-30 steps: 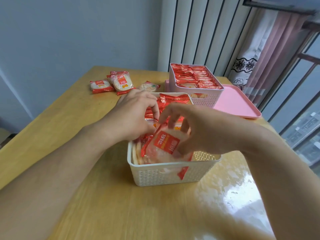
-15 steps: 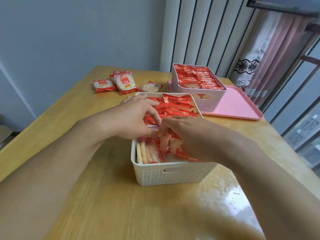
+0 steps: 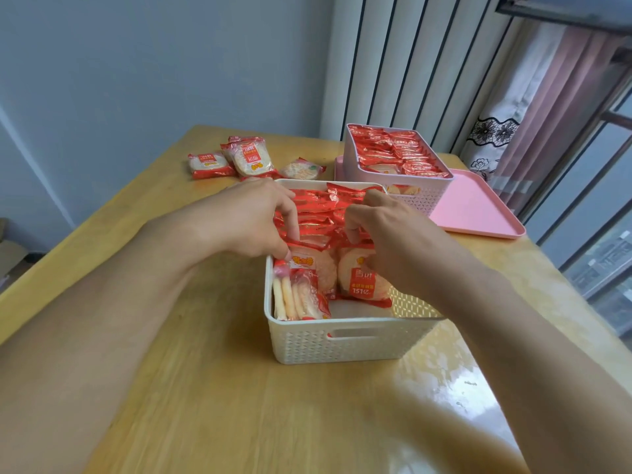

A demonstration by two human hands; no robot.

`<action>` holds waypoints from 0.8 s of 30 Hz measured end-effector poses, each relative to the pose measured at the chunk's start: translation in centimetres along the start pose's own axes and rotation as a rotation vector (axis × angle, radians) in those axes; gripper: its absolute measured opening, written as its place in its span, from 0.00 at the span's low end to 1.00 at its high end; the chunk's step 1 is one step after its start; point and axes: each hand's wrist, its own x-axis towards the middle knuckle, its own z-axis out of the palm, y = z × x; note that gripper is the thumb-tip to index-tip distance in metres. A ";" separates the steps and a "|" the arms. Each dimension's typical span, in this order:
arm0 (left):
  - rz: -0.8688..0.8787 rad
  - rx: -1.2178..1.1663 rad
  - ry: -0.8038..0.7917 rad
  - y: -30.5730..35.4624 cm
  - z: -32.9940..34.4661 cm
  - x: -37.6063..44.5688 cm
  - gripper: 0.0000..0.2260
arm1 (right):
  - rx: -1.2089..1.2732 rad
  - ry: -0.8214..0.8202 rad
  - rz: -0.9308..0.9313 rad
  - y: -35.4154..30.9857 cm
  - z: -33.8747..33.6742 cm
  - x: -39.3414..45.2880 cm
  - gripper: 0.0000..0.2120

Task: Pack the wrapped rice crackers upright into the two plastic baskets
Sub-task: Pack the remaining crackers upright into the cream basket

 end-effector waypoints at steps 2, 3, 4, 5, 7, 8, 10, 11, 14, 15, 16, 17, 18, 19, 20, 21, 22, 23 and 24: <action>-0.031 0.003 0.014 0.0 0.1 0.0 0.11 | 0.013 -0.006 0.033 0.7 0.4 0.3 0.20; -0.040 0.010 0.022 0.0 0.1 0.0 0.10 | 0.014 -0.020 0.041 0.8 0.5 0.3 0.20; -0.042 0.014 0.027 0.1 0.2 -0.1 0.10 | 0.014 -0.032 0.045 0.8 0.4 0.2 0.20; -0.042 0.013 0.025 0.1 0.2 -0.1 0.09 | 0.013 -0.037 0.043 0.7 0.2 0.1 0.18; -0.038 -0.004 0.005 0.0 0.1 -0.1 0.08 | 0.025 -0.023 0.017 0.4 -0.5 -0.2 0.13; -0.033 -0.016 -0.006 0.0 0.0 -0.2 0.08 | 0.048 -0.024 -0.018 0.0 -1.0 -0.4 0.12; -0.029 -0.040 -0.019 -0.1 0.0 -0.2 0.08 | 0.153 -0.116 -0.129 -1.2 -1.6 -0.7 0.16; -0.029 -0.052 -0.020 -0.2 0.0 -0.1 0.08 | 0.235 -0.213 -0.187 -1.9 -1.8 -0.8 0.20; -0.024 -0.068 -0.018 -0.2 0.1 0.0 0.08 | 0.378 -0.422 -0.240 -2.8 -1.7 -0.8 0.23; -0.024 -0.068 -0.014 -0.2 0.2 0.0 0.08 | 0.362 -0.420 -0.231 -2.6 -1.7 -0.7 0.21; -0.023 -0.069 -0.012 -0.2 0.2 0.0 0.08 | 0.320 -0.401 -0.223 -2.3 -1.8 -0.6 0.18; -0.022 -0.071 -0.013 -0.2 0.2 0.0 0.08 | 0.252 -0.382 -0.211 -1.9 -1.8 -0.6 0.15; -0.023 -0.074 -0.017 -0.2 0.2 0.1 0.08 | 0.172 -0.370 -0.196 -1.6 -1.8 -0.6 0.13; -0.025 -0.076 -0.022 -0.3 0.2 0.0 0.09 | 0.108 -0.358 -0.186 -1.6 -1.6 -0.6 0.14; -0.025 -0.077 -0.026 -0.3 0.2 0.0 0.09 | 0.093 -0.340 -0.191 -1.7 -1.4 -0.7 0.15; -0.022 -0.078 -0.029 -0.3 0.1 0.1 0.09 | 0.130 -0.321 -0.216 -1.9 -1.2 -0.8 0.18; -0.018 -0.078 -0.031 -0.3 0.1 0.0 0.09 | 0.188 -0.316 -0.244 -2.2 -1.1 -0.9 0.21; -0.016 -0.080 -0.035 -0.3 0.0 0.0 0.09 | 0.231 -0.324 -0.264 -2.3 -1.1 -0.9 0.24; -0.015 -0.081 -0.037 -0.3 0.0 0.0 0.08 | 0.249 -0.331 -0.272 -2.4 -1.2 -0.9 0.27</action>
